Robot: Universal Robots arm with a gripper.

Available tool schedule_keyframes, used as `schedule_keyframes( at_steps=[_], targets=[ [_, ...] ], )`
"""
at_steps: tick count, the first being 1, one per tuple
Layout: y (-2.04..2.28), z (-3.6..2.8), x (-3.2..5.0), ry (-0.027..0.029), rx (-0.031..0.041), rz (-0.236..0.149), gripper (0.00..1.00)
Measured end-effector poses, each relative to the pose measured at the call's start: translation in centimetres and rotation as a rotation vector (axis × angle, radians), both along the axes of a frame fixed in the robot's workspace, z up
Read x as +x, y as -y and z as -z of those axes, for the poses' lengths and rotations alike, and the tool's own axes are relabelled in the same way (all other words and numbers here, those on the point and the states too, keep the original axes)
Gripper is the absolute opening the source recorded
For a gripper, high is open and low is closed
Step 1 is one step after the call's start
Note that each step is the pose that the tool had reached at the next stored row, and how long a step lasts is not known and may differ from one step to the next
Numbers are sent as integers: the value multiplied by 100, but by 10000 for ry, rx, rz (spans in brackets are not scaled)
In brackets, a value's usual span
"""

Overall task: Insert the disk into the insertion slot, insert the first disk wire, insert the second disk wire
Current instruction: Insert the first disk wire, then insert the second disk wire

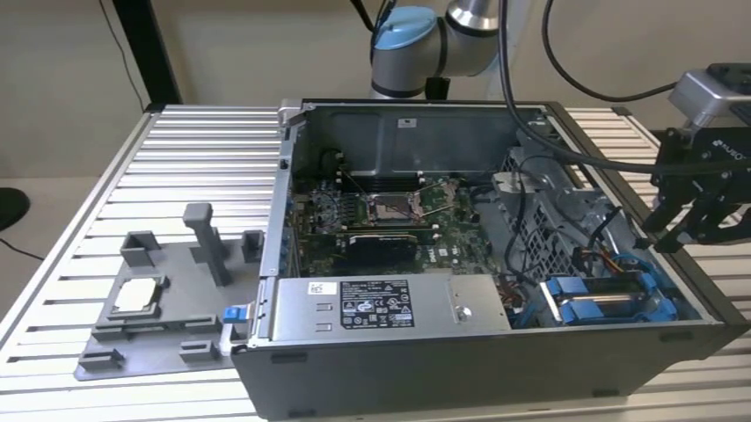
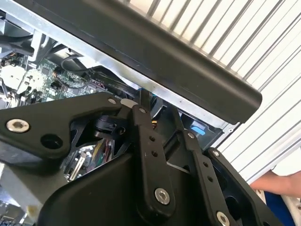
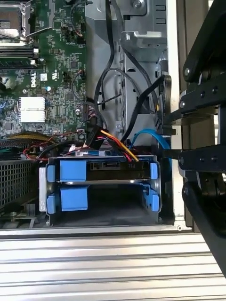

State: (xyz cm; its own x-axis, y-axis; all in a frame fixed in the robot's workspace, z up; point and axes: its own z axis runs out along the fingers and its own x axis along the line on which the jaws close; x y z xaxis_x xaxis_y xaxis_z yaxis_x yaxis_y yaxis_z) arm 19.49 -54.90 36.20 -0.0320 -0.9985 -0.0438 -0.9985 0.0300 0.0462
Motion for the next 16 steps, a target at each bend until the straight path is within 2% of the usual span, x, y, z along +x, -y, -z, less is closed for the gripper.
schedule_keyframes(
  at_steps=[8,12,16],
  targets=[
    [-27,58,0,0,10,1,100],
    [-29,63,0,0,16,1,100],
    [-30,68,0,0,55,0,100]
  ],
)
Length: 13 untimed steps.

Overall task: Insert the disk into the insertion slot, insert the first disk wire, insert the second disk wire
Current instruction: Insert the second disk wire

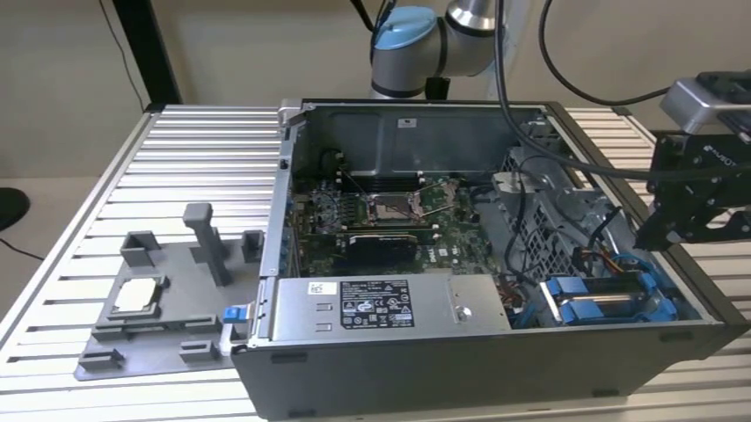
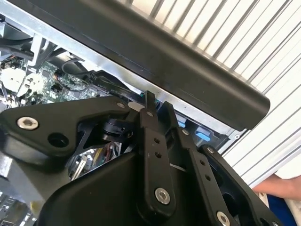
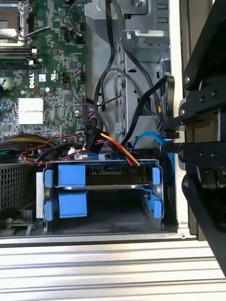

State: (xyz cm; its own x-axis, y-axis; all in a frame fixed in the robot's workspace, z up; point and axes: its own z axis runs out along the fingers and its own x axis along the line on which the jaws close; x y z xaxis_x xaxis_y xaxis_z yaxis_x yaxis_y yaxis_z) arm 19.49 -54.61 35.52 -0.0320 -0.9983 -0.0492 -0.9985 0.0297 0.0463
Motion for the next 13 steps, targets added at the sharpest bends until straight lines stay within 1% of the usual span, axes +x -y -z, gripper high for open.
schedule_keyframes(
  at_steps=[2,5,6,10,13],
  targets=[
    [0,2,0,0,28,0,100],
    [-3,3,0,0,36,1,100],
    [-3,3,0,0,35,1,0],
    [-8,0,-1,0,34,2,0],
    [-8,-30,-29,0,35,1,0]
  ],
)
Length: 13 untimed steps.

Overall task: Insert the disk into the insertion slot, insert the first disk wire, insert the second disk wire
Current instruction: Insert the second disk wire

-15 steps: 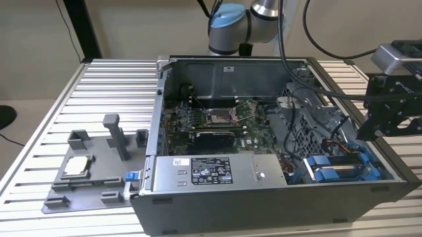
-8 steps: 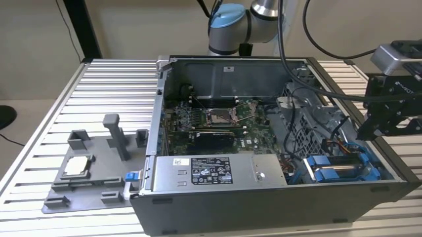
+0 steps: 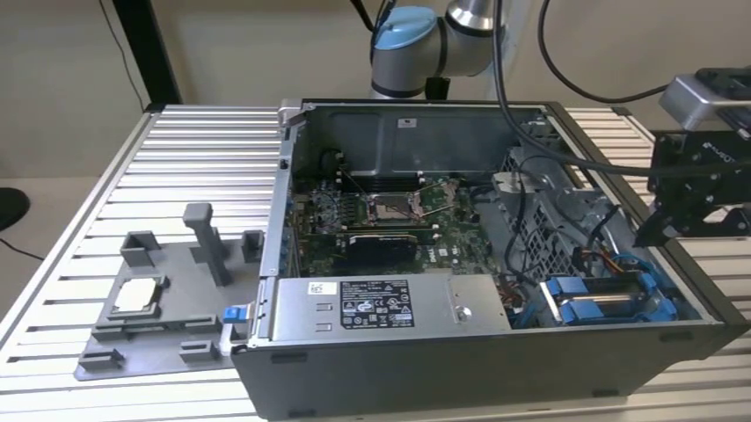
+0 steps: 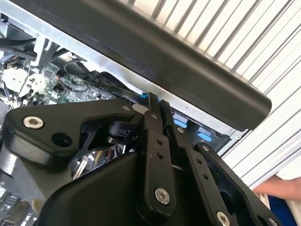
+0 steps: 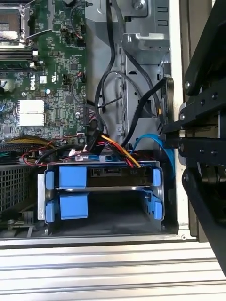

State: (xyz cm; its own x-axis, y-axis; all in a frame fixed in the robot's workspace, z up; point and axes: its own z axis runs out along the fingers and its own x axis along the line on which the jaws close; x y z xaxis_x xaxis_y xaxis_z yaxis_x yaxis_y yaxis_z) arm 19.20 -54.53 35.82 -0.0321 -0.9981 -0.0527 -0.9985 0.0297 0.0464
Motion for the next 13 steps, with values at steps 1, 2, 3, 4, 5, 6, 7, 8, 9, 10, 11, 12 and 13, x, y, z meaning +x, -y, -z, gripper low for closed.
schedule_keyframes(
  at_steps=[1,2,3,4,5,6,7,8,9,10,11,12,13],
  targets=[
    [0,-6,-22,0,2,0,0],
    [1,-11,-49,3,-1,1,0],
    [1,-13,-79,8,-2,1,0],
    [1,-13,-109,18,-1,1,0],
    [1,-14,-140,31,-1,2,0],
    [1,-15,-167,45,0,3,0],
    [1,-17,-195,58,0,3,0],
    [1,-22,-221,68,-1,3,0],
    [1,-28,-248,78,-2,4,0],
    [1,-34,-275,91,-1,4,0],
    [1,-40,-302,107,-5,4,0],
    [1,-46,-331,126,-9,4,0],
    [1,-50,-360,151,-14,4,0]
  ],
)
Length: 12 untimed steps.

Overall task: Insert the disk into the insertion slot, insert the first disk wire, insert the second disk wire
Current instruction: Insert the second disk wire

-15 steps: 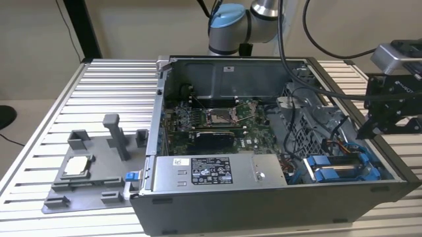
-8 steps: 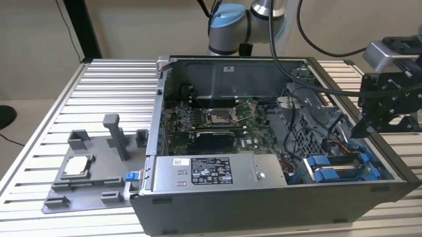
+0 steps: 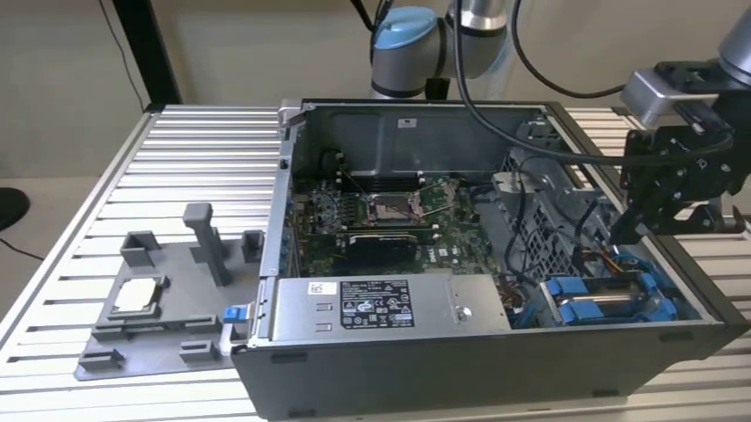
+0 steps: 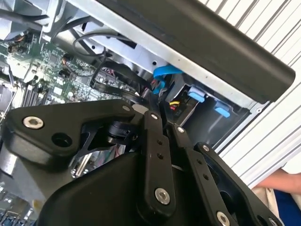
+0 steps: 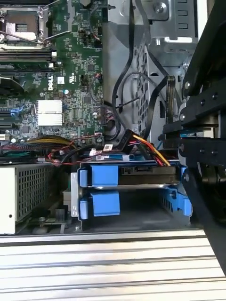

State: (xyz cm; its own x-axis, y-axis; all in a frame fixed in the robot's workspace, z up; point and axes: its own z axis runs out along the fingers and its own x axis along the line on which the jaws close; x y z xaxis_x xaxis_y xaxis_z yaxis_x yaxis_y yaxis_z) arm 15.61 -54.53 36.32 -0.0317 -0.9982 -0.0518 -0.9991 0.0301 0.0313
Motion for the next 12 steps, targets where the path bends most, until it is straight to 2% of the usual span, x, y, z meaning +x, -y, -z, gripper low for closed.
schedule_keyframes(
  at_steps=[2,6,8,12],
  targets=[
    [2,-5,-54,67,-9,0,0],
    [30,-12,-153,298,-16,0,0],
    [52,-18,-187,395,-22,-1,0],
    [107,-30,-247,534,-38,0,0]
  ],
)
